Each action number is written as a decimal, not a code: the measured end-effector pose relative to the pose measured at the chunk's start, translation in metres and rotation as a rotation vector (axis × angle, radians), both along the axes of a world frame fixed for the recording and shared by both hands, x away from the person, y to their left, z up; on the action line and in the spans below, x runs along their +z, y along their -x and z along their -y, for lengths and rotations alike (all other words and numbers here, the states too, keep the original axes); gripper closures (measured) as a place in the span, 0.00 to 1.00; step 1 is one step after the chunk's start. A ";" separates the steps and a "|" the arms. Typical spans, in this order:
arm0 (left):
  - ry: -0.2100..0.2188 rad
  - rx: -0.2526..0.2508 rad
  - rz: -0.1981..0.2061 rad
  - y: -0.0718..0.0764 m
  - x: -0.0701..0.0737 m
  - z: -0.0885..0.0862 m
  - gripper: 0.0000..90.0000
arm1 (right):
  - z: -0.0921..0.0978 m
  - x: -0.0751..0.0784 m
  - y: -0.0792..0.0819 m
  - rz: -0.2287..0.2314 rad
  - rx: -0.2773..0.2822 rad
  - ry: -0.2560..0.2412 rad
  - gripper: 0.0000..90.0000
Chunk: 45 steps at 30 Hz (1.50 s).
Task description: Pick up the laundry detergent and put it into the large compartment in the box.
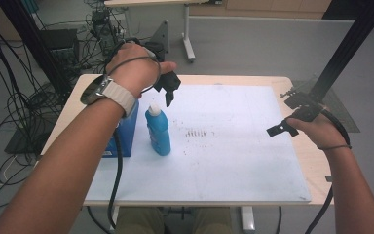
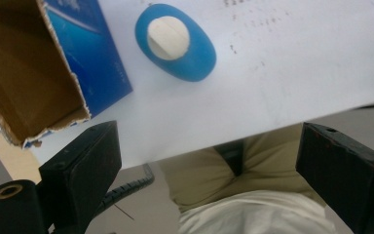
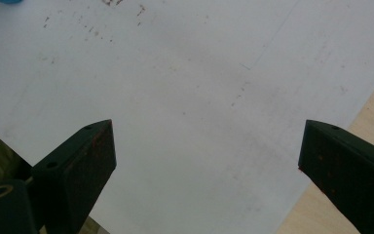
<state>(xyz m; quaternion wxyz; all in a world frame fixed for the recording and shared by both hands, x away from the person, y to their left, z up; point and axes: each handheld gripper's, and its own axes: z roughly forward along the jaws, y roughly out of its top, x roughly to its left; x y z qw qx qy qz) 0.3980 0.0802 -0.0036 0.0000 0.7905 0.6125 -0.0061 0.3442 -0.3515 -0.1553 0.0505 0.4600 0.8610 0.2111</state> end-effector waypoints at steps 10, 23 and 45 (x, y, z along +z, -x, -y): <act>0.031 0.247 0.023 -0.012 -0.017 -0.004 0.07 | 0.004 -0.001 0.002 0.009 0.000 0.001 0.07; 0.080 0.415 0.003 -0.024 -0.032 -0.020 0.09 | 0.002 -0.003 0.003 0.015 0.006 0.006 0.07; 0.073 0.554 0.012 -0.032 -0.064 -0.023 0.11 | 0.003 -0.009 0.000 0.015 0.011 0.002 0.07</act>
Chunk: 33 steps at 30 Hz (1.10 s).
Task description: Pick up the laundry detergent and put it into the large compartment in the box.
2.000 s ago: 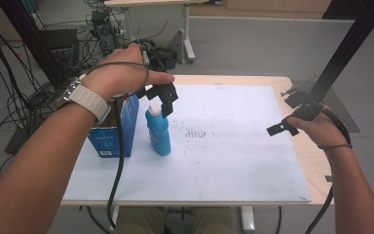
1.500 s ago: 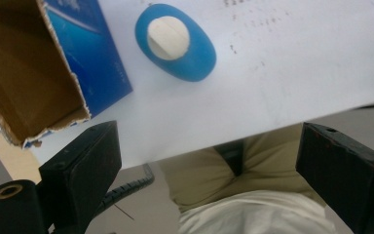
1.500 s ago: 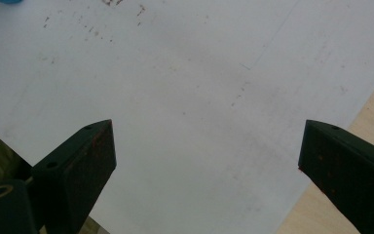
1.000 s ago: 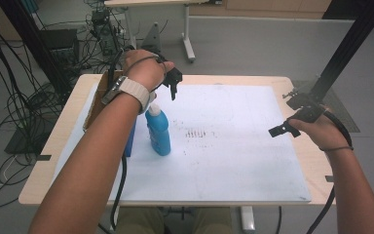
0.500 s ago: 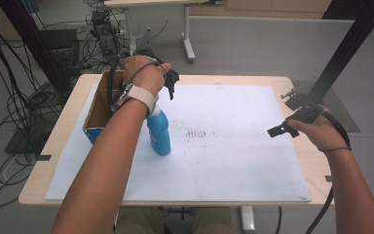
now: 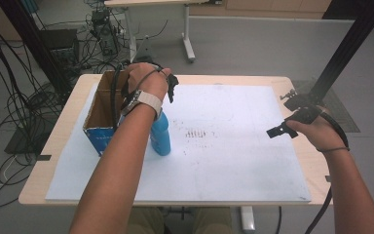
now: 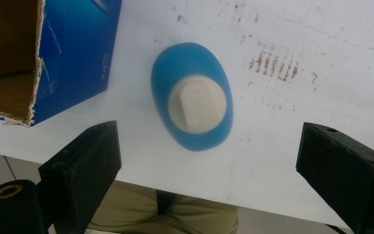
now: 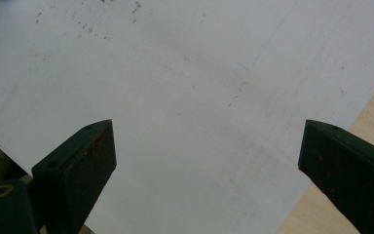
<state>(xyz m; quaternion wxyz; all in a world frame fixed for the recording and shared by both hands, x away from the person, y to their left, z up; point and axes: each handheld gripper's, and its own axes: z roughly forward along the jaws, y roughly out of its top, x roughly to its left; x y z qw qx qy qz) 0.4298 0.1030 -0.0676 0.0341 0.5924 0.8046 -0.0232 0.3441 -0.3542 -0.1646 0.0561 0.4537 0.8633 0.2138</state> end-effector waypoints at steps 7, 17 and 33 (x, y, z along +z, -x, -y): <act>-0.002 0.025 -0.004 -0.002 -0.007 -0.001 0.11 | 0.002 -0.002 0.000 -0.001 -0.003 -0.001 0.07; 0.004 0.025 -0.005 -0.003 -0.010 -0.005 0.11 | 0.002 -0.003 -0.002 -0.008 -0.003 0.000 0.07; 0.007 0.031 -0.001 -0.001 -0.010 -0.006 0.11 | 0.001 -0.003 -0.003 -0.011 -0.005 0.000 0.07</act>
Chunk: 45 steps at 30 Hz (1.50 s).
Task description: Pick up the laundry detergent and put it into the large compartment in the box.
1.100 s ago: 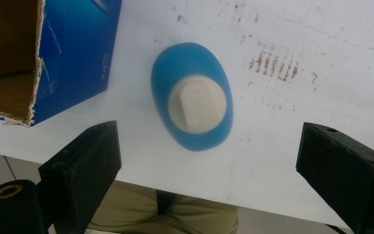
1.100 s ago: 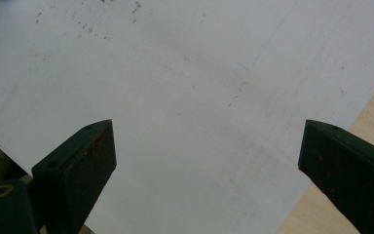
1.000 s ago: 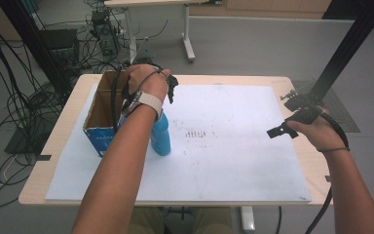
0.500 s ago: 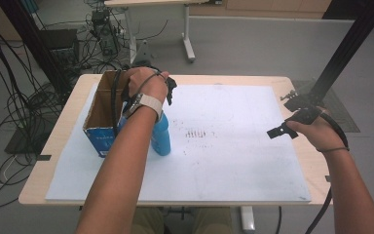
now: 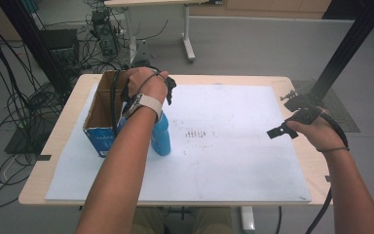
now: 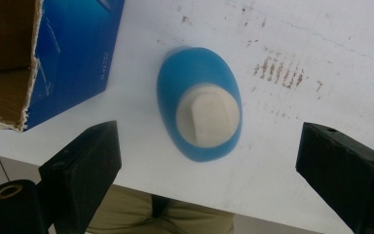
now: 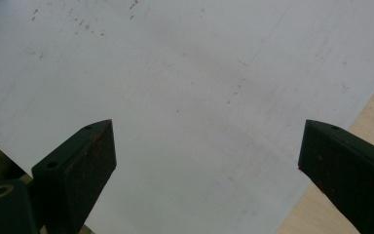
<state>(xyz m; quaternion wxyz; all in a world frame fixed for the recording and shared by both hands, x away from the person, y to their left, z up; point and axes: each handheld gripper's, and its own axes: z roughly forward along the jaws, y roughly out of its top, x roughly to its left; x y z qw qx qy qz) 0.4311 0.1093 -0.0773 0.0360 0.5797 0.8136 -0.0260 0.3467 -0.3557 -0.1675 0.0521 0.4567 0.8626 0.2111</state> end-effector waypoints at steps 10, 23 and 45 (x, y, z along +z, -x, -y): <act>-0.002 0.011 0.008 0.002 0.001 0.000 0.11 | 0.001 -0.001 0.000 -0.002 -0.001 -0.003 0.07; -0.008 0.003 0.013 0.003 0.002 0.002 0.10 | 0.001 -0.001 0.000 0.001 -0.001 -0.003 0.07; -0.008 0.001 0.017 0.005 0.002 0.002 0.10 | 0.001 -0.003 0.000 -0.005 -0.002 -0.004 0.07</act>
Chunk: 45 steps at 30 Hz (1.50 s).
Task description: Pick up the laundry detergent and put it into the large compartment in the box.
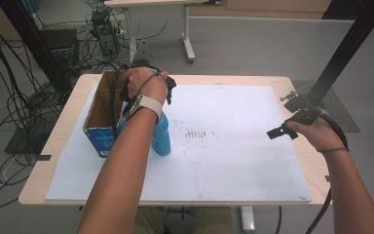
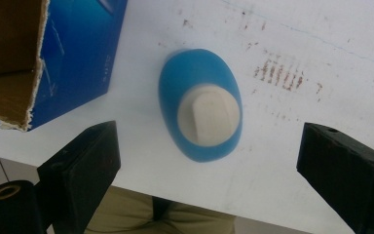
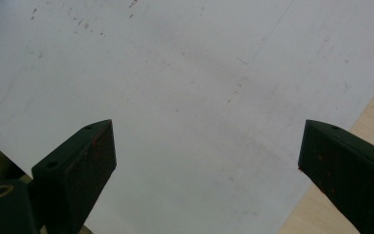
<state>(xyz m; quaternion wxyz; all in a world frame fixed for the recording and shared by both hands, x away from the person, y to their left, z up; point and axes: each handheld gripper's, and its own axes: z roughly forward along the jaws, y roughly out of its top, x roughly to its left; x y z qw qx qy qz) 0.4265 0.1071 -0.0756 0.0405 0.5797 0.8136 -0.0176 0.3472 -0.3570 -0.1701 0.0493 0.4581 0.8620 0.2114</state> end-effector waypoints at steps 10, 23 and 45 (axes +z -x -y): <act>0.014 0.001 0.011 0.002 0.001 -0.003 0.07 | 0.000 -0.001 0.000 0.000 0.002 -0.001 0.07; 0.012 0.000 0.020 0.004 0.000 -0.006 0.06 | 0.000 -0.003 -0.001 0.000 0.004 -0.005 0.07; 0.018 0.015 0.012 0.001 -0.018 -0.008 0.06 | 0.004 -0.010 0.000 0.007 0.019 -0.018 0.07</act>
